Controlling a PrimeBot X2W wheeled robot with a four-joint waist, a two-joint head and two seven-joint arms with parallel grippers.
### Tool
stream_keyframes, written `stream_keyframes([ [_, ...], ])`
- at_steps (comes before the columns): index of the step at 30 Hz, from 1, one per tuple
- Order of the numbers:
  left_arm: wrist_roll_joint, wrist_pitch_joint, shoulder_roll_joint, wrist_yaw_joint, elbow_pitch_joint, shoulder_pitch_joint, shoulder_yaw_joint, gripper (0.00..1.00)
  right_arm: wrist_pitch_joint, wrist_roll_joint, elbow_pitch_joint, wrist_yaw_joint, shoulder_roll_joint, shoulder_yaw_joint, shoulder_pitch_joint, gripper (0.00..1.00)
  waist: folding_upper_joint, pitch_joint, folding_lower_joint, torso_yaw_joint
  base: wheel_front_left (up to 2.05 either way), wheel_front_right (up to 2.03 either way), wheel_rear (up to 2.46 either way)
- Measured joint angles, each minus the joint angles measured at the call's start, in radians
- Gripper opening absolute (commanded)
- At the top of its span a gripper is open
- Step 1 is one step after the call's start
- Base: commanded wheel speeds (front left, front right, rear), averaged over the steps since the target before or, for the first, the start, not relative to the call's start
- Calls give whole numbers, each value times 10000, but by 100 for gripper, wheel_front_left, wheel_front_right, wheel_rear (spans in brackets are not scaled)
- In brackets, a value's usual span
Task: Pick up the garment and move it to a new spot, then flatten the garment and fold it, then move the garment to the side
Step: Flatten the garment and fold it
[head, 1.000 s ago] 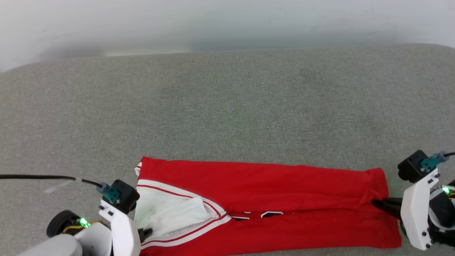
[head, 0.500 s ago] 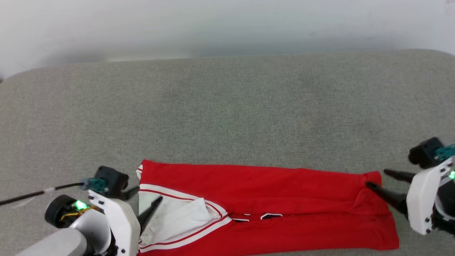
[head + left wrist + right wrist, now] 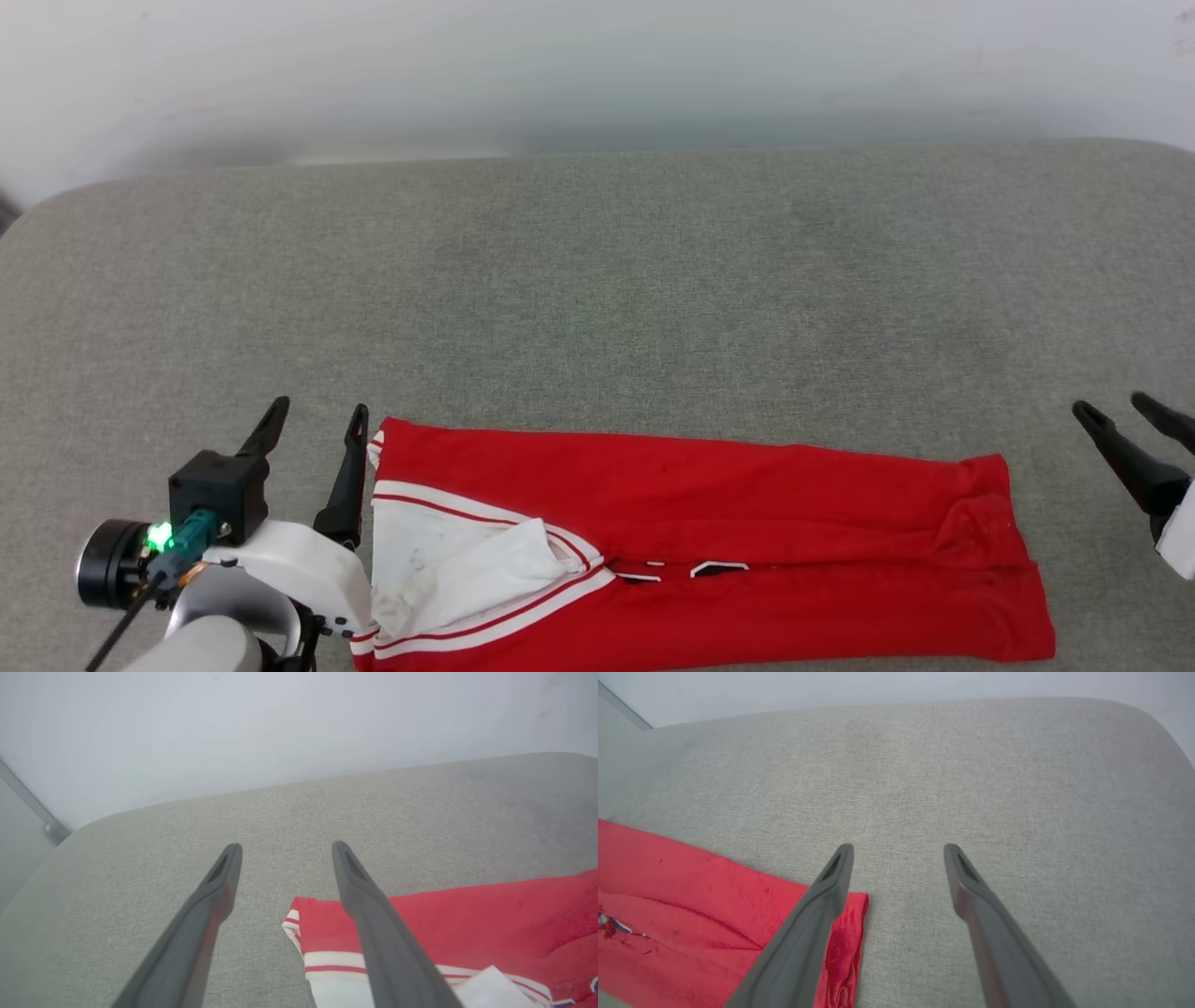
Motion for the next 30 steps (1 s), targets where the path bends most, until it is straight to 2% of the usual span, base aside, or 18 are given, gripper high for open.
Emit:
stream_keyframes([
  [5, 1076, -92, -813, 731, -58, 722, 1168, 100, 132, 347, 600, -2, 669, -512, 719, 100, 0, 112, 0, 99, 0, 0, 0],
  [10, 2504, -94, -1801, 955, -403, 1842, 2669, 100, 602, 755, 665, -2, 1254, -686, 1362, 100, 0, 205, 0, 201, 0, 0, 0],
  [13, 3300, -105, -2389, 792, -512, 2407, 3344, 100, 1020, 1007, 656, -2, 1538, -654, 1674, 100, 0, 266, 0, 275, 0, 0, 0],
  [18, 4458, -107, -3296, 278, -483, 3008, 4165, 100, 1756, 1371, 98, -2, 1716, -458, 1948, 100, 0, 351, 0, 433, 0, 0, 0],
  [25, 5833, -107, -4474, -433, -278, 3572, 5114, 100, 2305, 1152, 242, 0, 1871, -240, 1899, 100, 0, 348, -1, 503, 0, 0, 0],
  [26, 5975, -107, -4617, -535, -263, 3614, 5218, 100, 2359, 1120, 244, -2, 1891, -213, 1870, 49, 0, 331, -1, 511, 0, 0, 0],
  [27, 6119, -107, -4755, -656, -228, 3697, 5333, 100, 2383, 1118, 249, -2, 1908, -215, 1865, 4, 0, 310, 0, 517, 0, 0, 0],
  [28, 6249, -107, -4888, -748, -186, 3788, 5428, 100, 2412, 1116, 251, -4, 1914, -209, 1859, 0, 0, 291, 0, 517, 0, 0, 0],
  [30, 6498, -107, -5116, -943, -134, 3917, 5641, 100, 2472, 1087, 282, -17, 1893, -215, 1851, 0, 0, 245, 0, 513, 0, 0, 0],
])
